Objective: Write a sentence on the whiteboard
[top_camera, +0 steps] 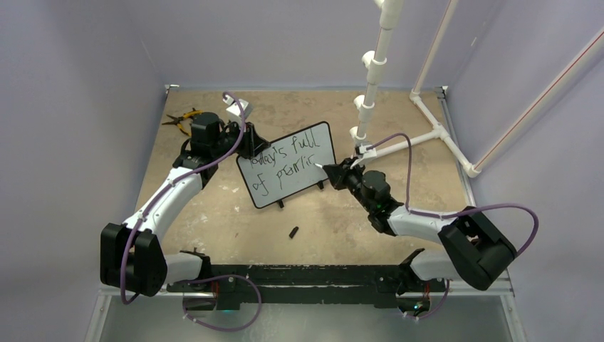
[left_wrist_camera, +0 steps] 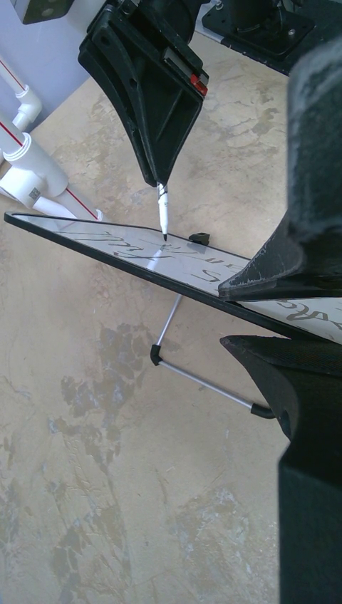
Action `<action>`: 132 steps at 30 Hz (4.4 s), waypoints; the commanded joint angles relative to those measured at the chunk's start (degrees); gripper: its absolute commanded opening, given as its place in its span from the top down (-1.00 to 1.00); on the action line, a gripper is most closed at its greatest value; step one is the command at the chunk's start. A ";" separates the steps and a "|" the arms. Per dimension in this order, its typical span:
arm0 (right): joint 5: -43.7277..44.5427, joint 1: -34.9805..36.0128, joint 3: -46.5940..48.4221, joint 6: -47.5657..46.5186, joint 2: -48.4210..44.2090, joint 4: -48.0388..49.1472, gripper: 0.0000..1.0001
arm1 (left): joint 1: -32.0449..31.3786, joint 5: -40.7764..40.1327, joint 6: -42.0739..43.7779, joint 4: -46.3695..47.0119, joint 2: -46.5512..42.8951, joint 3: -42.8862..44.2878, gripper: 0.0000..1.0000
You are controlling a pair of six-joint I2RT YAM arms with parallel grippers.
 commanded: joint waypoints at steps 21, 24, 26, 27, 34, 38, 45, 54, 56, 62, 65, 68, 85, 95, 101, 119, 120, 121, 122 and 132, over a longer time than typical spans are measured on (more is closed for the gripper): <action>-2.21 -0.04 0.79 -1.31 2.22 1.75 1.00 | -0.98 -0.61 -0.32 -3.53 0.86 -1.37 0.57; -2.83 -0.03 0.90 -1.53 2.22 2.24 1.00 | -0.98 -0.65 -0.35 -3.60 0.84 -1.34 0.56; -2.79 -0.03 0.92 -1.57 2.22 2.34 1.00 | -0.98 -0.61 -0.31 -3.60 0.84 -1.32 0.57; -2.56 -0.03 0.98 -1.49 2.15 2.31 1.00 | -0.98 -0.64 -0.23 -3.60 0.84 -1.30 0.57; 3.38 -0.03 0.26 0.40 -0.44 -0.95 1.00 | -0.98 -0.70 -0.24 -3.60 0.75 -1.33 0.56; 4.32 -0.03 0.64 0.86 -1.53 -1.74 1.00 | -0.98 -0.75 -0.25 -3.60 0.78 -1.32 0.57; 2.79 -0.04 2.12 0.11 -0.09 0.37 1.00 | -0.98 -0.80 -0.13 -3.59 0.76 -1.41 0.56; 0.47 -0.08 2.89 -2.43 1.40 3.28 1.00 | -0.98 -0.73 -0.13 -3.60 0.84 -1.38 0.57; -0.05 -0.03 3.30 -2.42 2.24 3.43 1.00 | -0.98 -0.70 -0.16 -3.59 0.84 -1.35 0.57; -0.63 -0.03 3.47 -2.37 2.35 3.76 1.00 | -0.98 -0.74 -0.20 -3.60 0.90 -1.36 0.57; 0.25 -0.03 2.70 -2.41 0.50 4.08 1.00 | -0.98 -0.62 -0.22 -3.60 0.88 -1.34 0.57; 1.12 -0.08 0.82 -1.35 -1.97 3.29 1.00 | -0.98 -0.66 -0.22 -3.60 0.84 -1.35 0.57; 4.86 -0.71 1.63 -1.71 -0.21 1.04 1.00 | -0.98 -0.58 -0.04 -3.60 1.10 -1.47 0.57; 6.49 -1.73 1.64 -1.31 -0.27 0.46 1.00 | -0.98 -0.68 0.35 -3.86 1.20 -1.42 0.57; 6.57 -2.35 2.54 -1.74 -0.02 0.70 1.00 | -0.98 -0.69 0.63 -4.03 1.20 -1.47 0.58; 1.99 -2.68 2.20 -3.65 -0.33 5.44 1.00 | -0.98 -0.65 0.81 -4.13 2.00 -1.29 0.57; 1.76 -2.67 2.55 -3.89 -0.21 5.07 1.00 | -0.98 -0.62 0.83 -4.13 1.98 -1.26 0.57; 1.29 -2.71 2.91 -4.17 0.05 4.80 1.00 | -0.98 -0.64 0.84 -4.13 1.98 -1.21 0.58; 0.77 -2.71 3.16 -4.37 0.33 4.81 1.00 | -0.98 -0.53 0.84 -4.13 2.05 -1.28 0.58; -1.51 -2.69 3.10 -5.16 1.43 3.55 1.00 | -0.98 -0.47 0.83 -4.21 1.98 -1.17 0.58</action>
